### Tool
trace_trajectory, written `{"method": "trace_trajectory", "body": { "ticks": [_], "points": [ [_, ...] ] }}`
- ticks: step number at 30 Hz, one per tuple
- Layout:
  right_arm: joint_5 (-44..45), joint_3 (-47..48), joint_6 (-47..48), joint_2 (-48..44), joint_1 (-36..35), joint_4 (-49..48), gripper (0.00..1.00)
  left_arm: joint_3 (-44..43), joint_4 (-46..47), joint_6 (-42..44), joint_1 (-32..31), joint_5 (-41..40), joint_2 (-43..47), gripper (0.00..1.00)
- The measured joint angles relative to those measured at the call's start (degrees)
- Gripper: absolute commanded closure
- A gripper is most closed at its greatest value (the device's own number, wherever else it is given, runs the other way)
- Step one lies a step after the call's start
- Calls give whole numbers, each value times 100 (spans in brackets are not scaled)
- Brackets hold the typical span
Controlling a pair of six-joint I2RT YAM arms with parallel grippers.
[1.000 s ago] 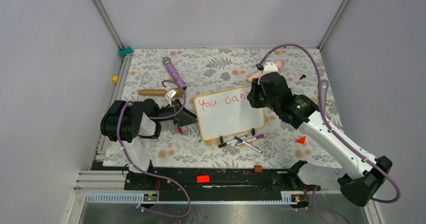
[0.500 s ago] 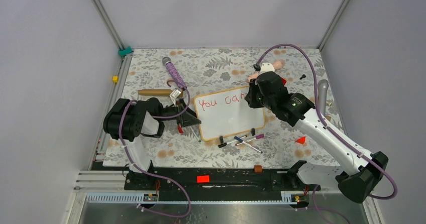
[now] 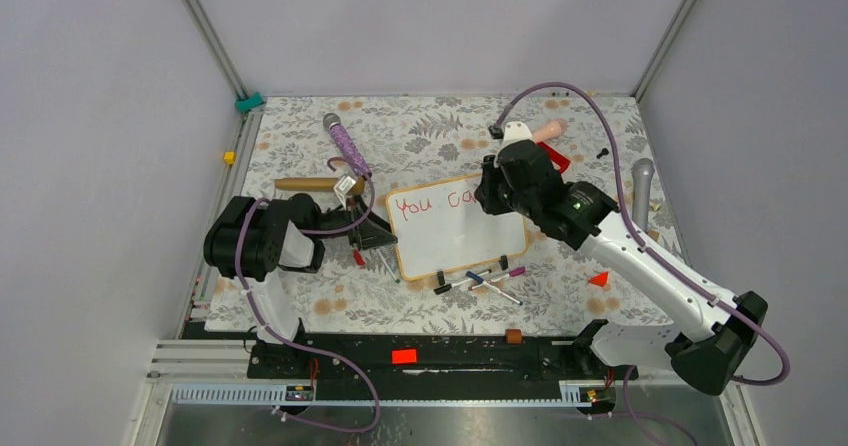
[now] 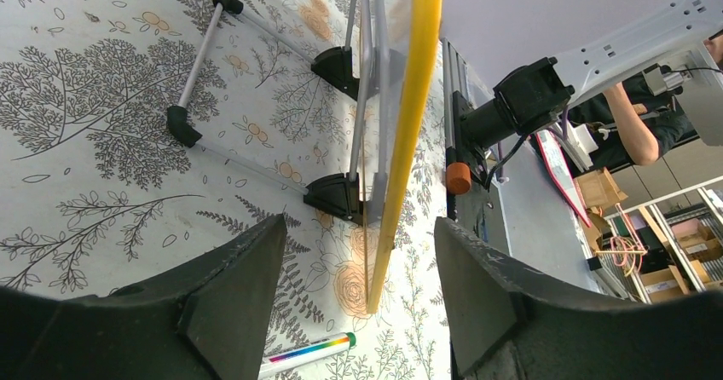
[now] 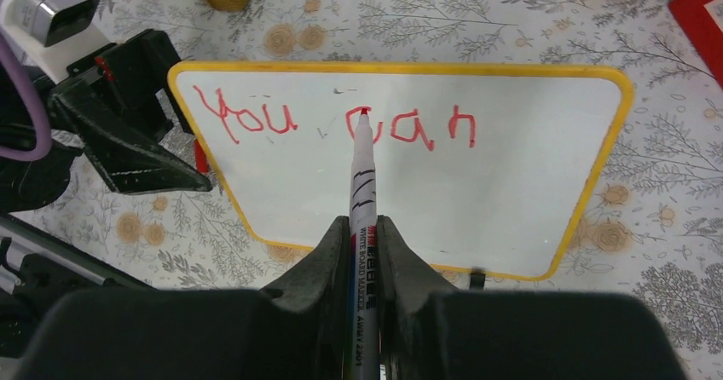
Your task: Write a sentence on the whiteboard
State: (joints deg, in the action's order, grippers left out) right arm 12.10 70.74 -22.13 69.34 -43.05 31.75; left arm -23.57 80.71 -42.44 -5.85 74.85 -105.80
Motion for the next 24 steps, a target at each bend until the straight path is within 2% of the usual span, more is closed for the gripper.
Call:
{"method": "trace_trajectory", "body": {
  "ticks": [8, 13, 17, 24],
  "points": [
    [168, 271, 221, 404, -592, 0, 100, 9, 2, 90, -31, -42, 37, 56],
    [232, 271, 278, 426, -621, 0, 100, 127, 2, 238, -153, -186, 85, 59],
    [238, 223, 278, 387, -623, -22, 100, 160, -2, 343, -249, -203, 85, 69],
    [260, 39, 232, 177, -660, -90, 100, 188, 15, 654, -284, -173, 273, 69]
  ]
}}
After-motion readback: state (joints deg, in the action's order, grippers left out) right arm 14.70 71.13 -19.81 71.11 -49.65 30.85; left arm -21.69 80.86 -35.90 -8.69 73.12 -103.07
